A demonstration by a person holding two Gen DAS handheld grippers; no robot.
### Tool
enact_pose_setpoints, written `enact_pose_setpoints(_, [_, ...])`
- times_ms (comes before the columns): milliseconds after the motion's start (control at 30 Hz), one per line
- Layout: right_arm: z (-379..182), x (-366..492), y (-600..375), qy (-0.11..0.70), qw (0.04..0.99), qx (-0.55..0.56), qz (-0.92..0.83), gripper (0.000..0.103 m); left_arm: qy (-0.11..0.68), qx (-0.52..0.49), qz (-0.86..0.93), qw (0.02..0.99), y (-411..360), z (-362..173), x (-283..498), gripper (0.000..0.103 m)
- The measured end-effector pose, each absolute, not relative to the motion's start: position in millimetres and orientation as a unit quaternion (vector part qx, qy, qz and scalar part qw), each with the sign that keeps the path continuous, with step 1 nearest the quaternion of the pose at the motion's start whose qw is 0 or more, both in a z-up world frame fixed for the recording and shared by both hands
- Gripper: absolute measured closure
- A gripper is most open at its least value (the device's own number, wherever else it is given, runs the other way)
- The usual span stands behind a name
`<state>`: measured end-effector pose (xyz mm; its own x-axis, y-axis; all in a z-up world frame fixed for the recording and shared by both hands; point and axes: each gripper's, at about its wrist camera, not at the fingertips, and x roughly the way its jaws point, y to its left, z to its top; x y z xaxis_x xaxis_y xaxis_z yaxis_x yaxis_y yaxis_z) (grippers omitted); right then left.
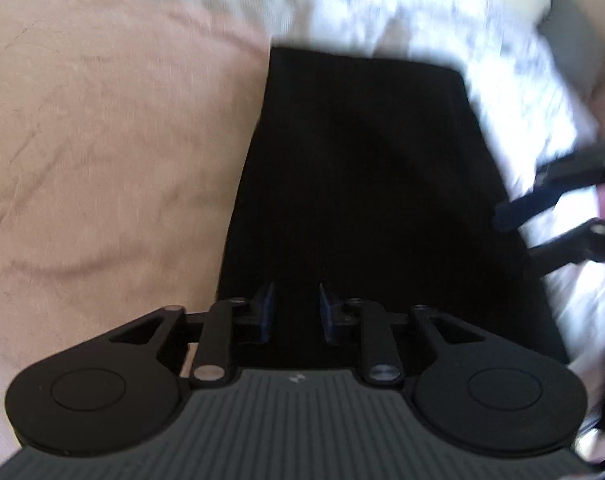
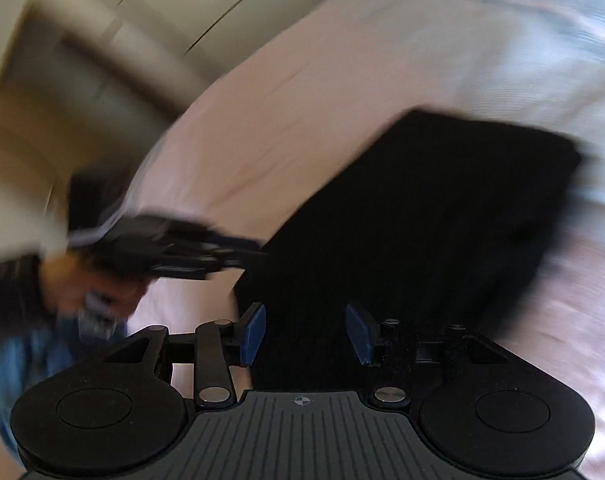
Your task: Fold clothes
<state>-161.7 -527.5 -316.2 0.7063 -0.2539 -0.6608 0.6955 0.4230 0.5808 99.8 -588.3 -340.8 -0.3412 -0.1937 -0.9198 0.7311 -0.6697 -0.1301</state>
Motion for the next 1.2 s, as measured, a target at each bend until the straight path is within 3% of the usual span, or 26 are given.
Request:
enact_pose_setpoints(133, [-347.6, -121.6, -496.5, 0.384, 0.813, 0.362, -0.245, 0.054, 0.256, 0.491, -0.767, 0.326, -591.0, -358.6, 106.4, 0.090])
enact_pose_setpoints(233, [-350.8, -145.6, -458.7, 0.424, 0.803, 0.326, -0.264, 0.054, 0.233, 0.492, -0.765, 0.344, -583.0, -347.3, 112.7, 0.081])
enact_pose_setpoints(367, [-343.3, -176.9, -437.6, 0.451, 0.756, 0.356, -0.314, 0.054, 0.178, 0.499, -0.768, 0.360, -560.5, -327.2, 121.8, 0.083])
enact_pose_setpoints(533, [-319.8, -167.1, -403.4, 0.416, 0.776, 0.339, -0.330, 0.053, -0.009, 0.548, -0.773, 0.319, -477.5, -322.3, 119.3, 0.060])
enact_pose_setpoints(733, [-326.3, -145.8, -374.9, 0.347, 0.750, 0.401, -0.395, 0.049, -0.287, 0.570, -0.734, 0.231, -405.2, -370.2, 95.1, 0.057])
enact_pose_setpoints(867, [-316.6, -113.7, -342.5, 0.364, 0.767, 0.293, -0.439, 0.049, -0.389, 0.566, -0.701, 0.192, -406.9, -410.8, 85.7, 0.057])
enact_pose_setpoints(967, [-319.8, -78.5, -321.3, 0.415, 0.779, 0.169, -0.440, 0.049, -0.432, 0.557, -0.685, 0.186, -411.7, -428.0, 88.7, 0.062])
enact_pose_setpoints(1067, [-336.9, -53.2, -307.0, 0.461, 0.776, 0.035, -0.429, 0.049, -0.424, 0.553, -0.690, 0.195, -417.1, -429.4, 87.4, 0.068])
enact_pose_setpoints(1200, [-385.4, -26.9, -313.1, 0.553, 0.733, -0.090, -0.385, 0.049, -0.385, 0.550, -0.705, 0.228, -423.4, -423.3, 85.8, 0.087])
